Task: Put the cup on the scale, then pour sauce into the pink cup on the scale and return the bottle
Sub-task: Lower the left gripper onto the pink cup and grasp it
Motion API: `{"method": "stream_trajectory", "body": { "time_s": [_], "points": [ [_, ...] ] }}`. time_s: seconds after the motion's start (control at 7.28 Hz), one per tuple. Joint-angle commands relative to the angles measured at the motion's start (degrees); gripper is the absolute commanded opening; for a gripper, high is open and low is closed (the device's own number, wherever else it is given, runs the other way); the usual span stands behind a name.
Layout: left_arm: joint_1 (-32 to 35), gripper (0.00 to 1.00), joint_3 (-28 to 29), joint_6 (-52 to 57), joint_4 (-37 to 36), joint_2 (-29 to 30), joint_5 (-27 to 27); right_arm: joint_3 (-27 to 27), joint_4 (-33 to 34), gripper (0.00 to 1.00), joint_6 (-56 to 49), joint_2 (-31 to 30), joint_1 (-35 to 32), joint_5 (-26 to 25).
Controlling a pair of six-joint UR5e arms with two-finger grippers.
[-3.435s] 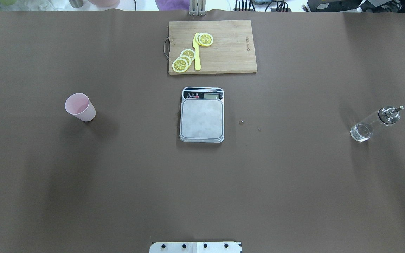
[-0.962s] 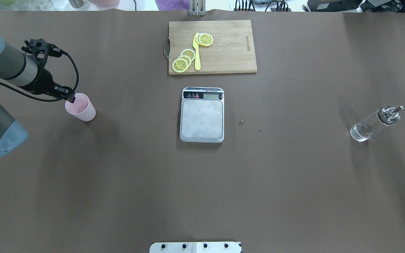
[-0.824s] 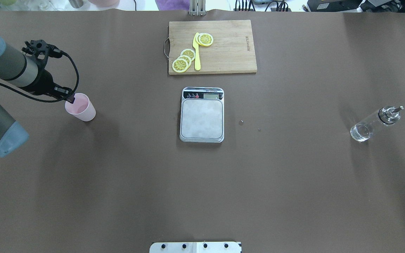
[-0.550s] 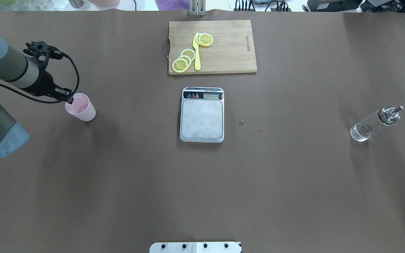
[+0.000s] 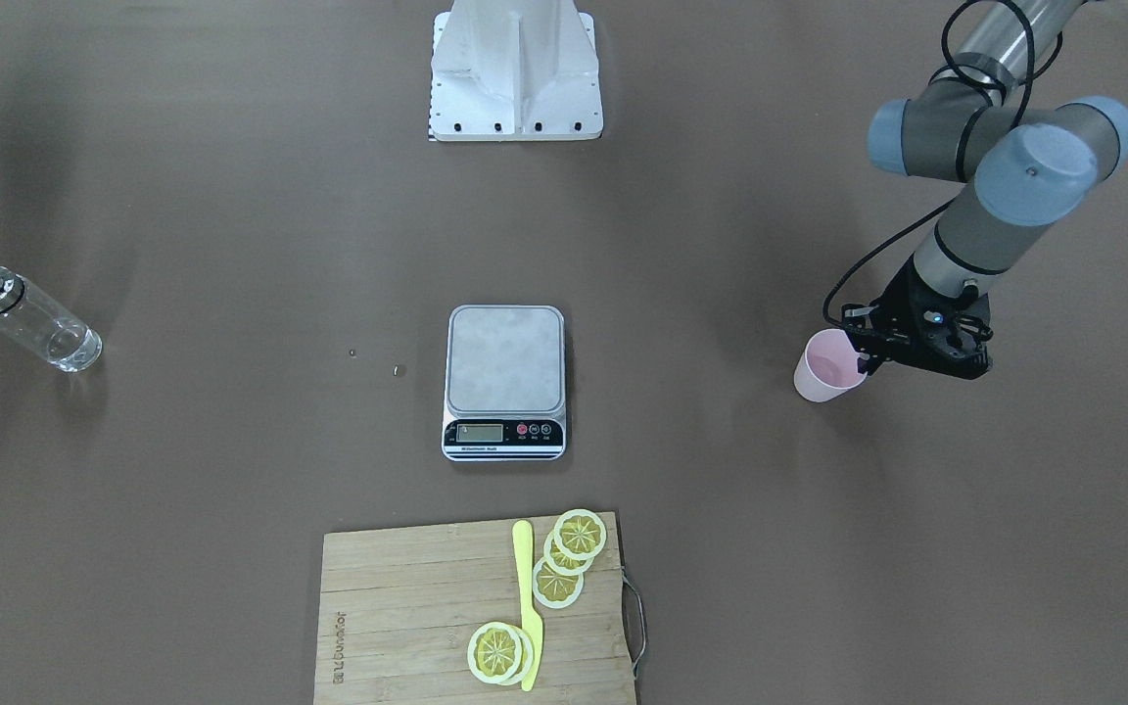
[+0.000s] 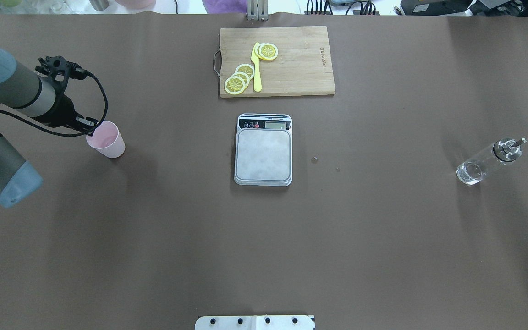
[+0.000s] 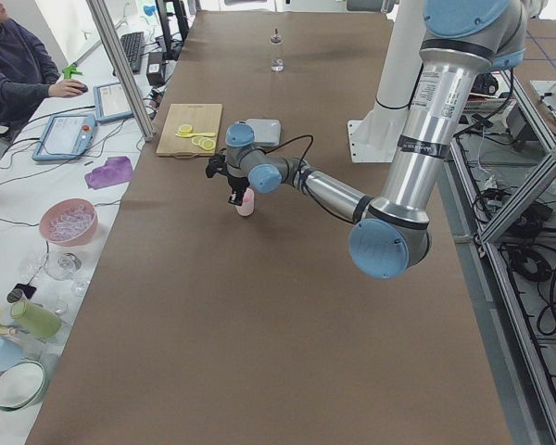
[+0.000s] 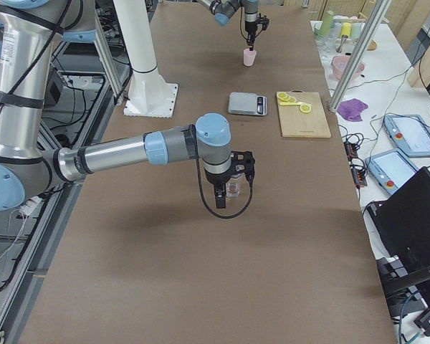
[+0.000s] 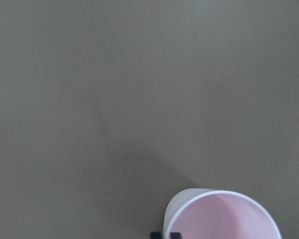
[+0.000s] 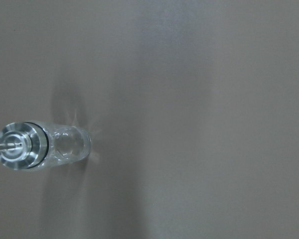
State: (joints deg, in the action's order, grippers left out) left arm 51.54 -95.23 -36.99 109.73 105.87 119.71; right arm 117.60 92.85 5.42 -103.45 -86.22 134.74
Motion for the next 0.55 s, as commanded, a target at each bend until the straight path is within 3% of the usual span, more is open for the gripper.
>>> {"method": "stream_trajectory", "body": {
  "time_s": [0.0, 0.41],
  "points": [
    [0.05, 0.00, -0.22, -0.27, 1.88, -0.05, 0.00, 0.00, -0.04, 1.00, 0.03, 0.00, 0.00, 0.00],
    [0.05, 0.00, -2.33, -2.80, -2.38, 5.10, 0.70, 0.00, 0.05, 1.00, 0.03, -0.09, 0.00, 0.09]
  ]
}}
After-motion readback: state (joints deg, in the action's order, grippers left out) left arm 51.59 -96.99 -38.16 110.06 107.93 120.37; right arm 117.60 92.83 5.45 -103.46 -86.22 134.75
